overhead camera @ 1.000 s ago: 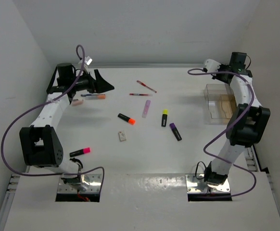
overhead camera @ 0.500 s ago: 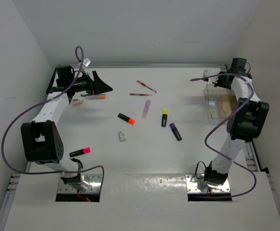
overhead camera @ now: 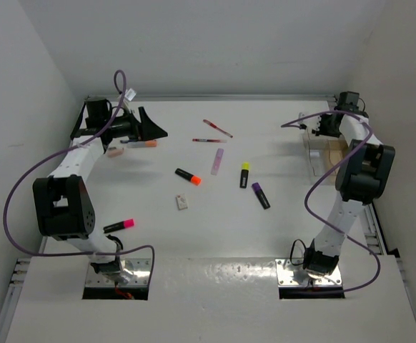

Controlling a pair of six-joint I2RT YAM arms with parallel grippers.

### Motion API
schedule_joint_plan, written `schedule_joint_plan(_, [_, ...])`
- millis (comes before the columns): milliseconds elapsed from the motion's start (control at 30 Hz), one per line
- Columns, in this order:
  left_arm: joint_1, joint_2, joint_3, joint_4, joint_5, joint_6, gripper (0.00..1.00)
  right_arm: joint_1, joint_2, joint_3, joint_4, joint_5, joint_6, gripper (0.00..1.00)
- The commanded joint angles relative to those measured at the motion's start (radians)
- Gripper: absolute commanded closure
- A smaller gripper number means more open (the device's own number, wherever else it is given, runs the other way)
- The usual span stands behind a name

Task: Sort the stationery into containers
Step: Place the stationery into the container, then grab a piece of stationery with the left arm

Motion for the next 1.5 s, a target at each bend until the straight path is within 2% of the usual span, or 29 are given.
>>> schedule_joint_plan(0, [0.002,-0.001,0.02,0.026,0.01,0.028,0.0,-0.002,0.016,0.046,0.003,-0.008,-0.021,0.74])
schedule_joint_plan(33, [0.004,0.0,0.02,0.025,0.008,0.028,0.0,-0.002,0.017,0.047,-0.002,-0.008,-0.022,0.71])
schedule_joint_plan(67, [0.002,0.002,0.022,0.025,0.008,0.028,0.0,-0.004,0.017,0.047,-0.005,-0.009,-0.025,0.64])
schedule_joint_plan(133, [0.001,0.008,0.026,0.025,0.01,0.031,0.0,-0.004,0.017,0.05,-0.005,-0.011,-0.025,0.57])
schedule_joint_plan(267, [-0.013,0.012,0.066,-0.01,-0.021,0.091,0.0,0.004,-0.004,0.053,-0.003,-0.038,0.039,0.57])
schedule_joint_plan(333, [-0.05,0.023,0.161,-0.139,-0.076,0.233,0.0,0.013,-0.056,0.047,-0.014,-0.092,0.1,0.59])
schedule_joint_plan(367, [-0.068,0.047,0.206,-0.203,-0.128,0.378,0.0,0.022,-0.079,0.043,-0.012,-0.11,0.173,0.59])
schedule_joint_plan(400, [-0.117,0.063,0.294,-0.318,-0.153,0.448,0.0,0.028,-0.13,0.024,0.006,-0.129,0.215,0.59])
schedule_joint_plan(467, [-0.163,0.109,0.367,-0.412,-0.209,0.571,0.0,0.044,-0.205,0.01,0.049,-0.164,0.402,0.6])
schedule_joint_plan(500, [-0.18,0.126,0.423,-0.429,-0.231,0.591,0.0,0.047,-0.23,0.003,0.101,-0.169,0.475,0.59])
schedule_joint_plan(533, [-0.196,0.167,0.451,-0.444,-0.298,0.622,0.0,0.056,-0.251,0.004,0.115,-0.164,0.623,0.57])
schedule_joint_plan(600, [-0.238,0.242,0.543,-0.489,-0.378,0.668,0.0,0.074,-0.312,0.01,0.109,-0.153,0.815,0.53])
schedule_joint_plan(733, [-0.283,0.368,0.631,-0.477,-0.391,0.793,0.13,0.133,-0.435,-0.054,0.072,-0.147,1.005,0.51])
schedule_joint_plan(767, [-0.298,0.399,0.678,-0.487,-0.392,0.82,0.17,0.148,-0.458,-0.095,0.045,-0.158,1.03,0.48])
schedule_joint_plan(833, [-0.306,0.491,0.735,-0.512,-0.325,0.91,0.18,0.182,-0.526,-0.138,0.018,-0.196,1.085,0.4])
schedule_joint_plan(933, [-0.334,0.586,0.818,-0.521,-0.308,0.982,0.18,0.208,-0.589,-0.209,-0.018,-0.287,1.177,0.35])
schedule_joint_plan(1067, [-0.367,0.641,0.81,-0.393,-0.354,0.973,0.24,0.236,-0.622,-0.241,-0.071,-0.362,1.281,0.35])
schedule_joint_plan(1100, [-0.371,0.663,0.806,-0.36,-0.363,0.928,0.25,0.242,-0.624,-0.24,-0.089,-0.386,1.288,0.35])
schedule_joint_plan(1200, [-0.361,0.706,0.801,-0.249,-0.308,0.877,0.3,0.245,-0.629,-0.243,-0.127,-0.434,1.327,0.36])
schedule_joint_plan(1467, [-0.374,0.808,0.807,-0.106,-0.323,0.823,0.38,0.256,-0.641,-0.269,-0.166,-0.485,1.332,0.38])
